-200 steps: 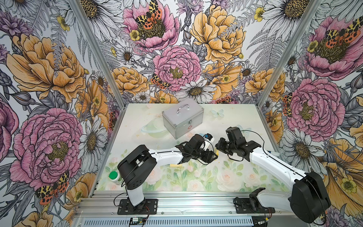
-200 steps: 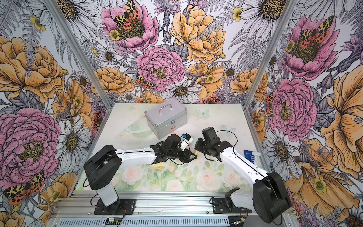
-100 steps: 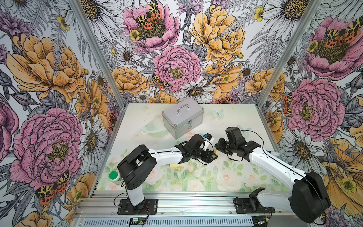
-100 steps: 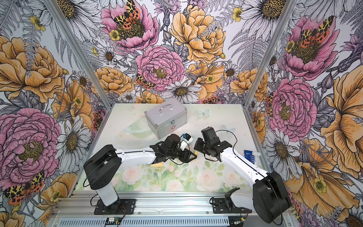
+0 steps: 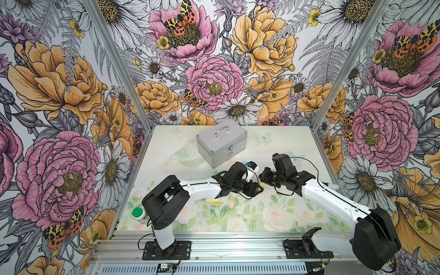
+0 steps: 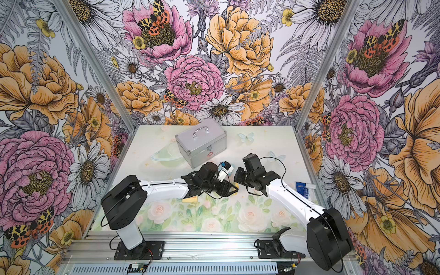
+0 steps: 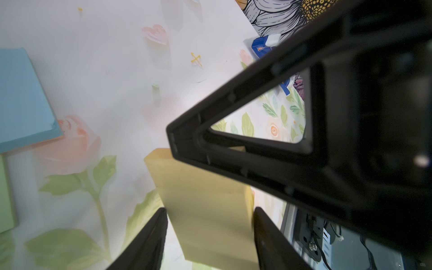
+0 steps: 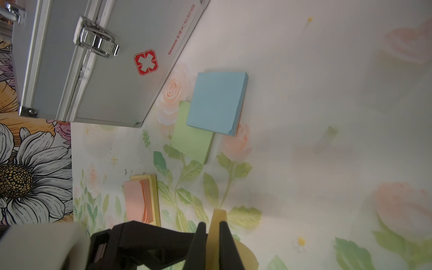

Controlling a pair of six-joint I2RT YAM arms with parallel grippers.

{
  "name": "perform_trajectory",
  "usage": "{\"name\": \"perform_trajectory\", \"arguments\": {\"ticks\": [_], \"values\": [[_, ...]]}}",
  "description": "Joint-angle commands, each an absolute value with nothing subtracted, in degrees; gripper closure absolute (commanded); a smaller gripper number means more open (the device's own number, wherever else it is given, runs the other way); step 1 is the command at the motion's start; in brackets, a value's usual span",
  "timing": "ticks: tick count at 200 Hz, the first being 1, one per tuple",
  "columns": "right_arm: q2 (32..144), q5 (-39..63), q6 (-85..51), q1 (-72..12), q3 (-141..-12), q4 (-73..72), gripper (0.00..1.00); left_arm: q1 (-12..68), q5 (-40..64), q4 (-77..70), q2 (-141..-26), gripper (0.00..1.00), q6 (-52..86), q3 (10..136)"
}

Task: Tear off pages from different memo pads
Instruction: Adjust the memo pad.

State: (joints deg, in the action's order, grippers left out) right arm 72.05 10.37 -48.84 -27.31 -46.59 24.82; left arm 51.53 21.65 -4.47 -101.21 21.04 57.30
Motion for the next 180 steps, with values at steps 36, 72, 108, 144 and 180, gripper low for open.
{"name": "perform_trajectory", "arguments": {"ticks": [36,72,108,144,180], "values": [[71.61,13.00,-46.98,-28.87,-48.94,25.95,1.00,49.57,20.29,-3.82,-100.01,0.39,20.74,55.99],[71.37,13.93,-46.07,-29.36,-49.34,25.93,1.00,49.35,20.51,-3.86,-99.56,0.39,20.45,55.77],[71.26,14.36,-47.59,-29.45,-48.59,24.96,1.00,49.13,19.26,-3.71,-98.81,0.40,20.60,55.45],[70.97,12.34,-53.89,-29.45,-47.48,24.96,1.00,50.99,13.32,1.74,-99.82,0.59,18.28,58.14],[70.16,10.96,-56.29,-29.45,-46.93,25.05,1.00,52.40,9.08,4.71,-100.20,1.00,17.45,59.92]]}}
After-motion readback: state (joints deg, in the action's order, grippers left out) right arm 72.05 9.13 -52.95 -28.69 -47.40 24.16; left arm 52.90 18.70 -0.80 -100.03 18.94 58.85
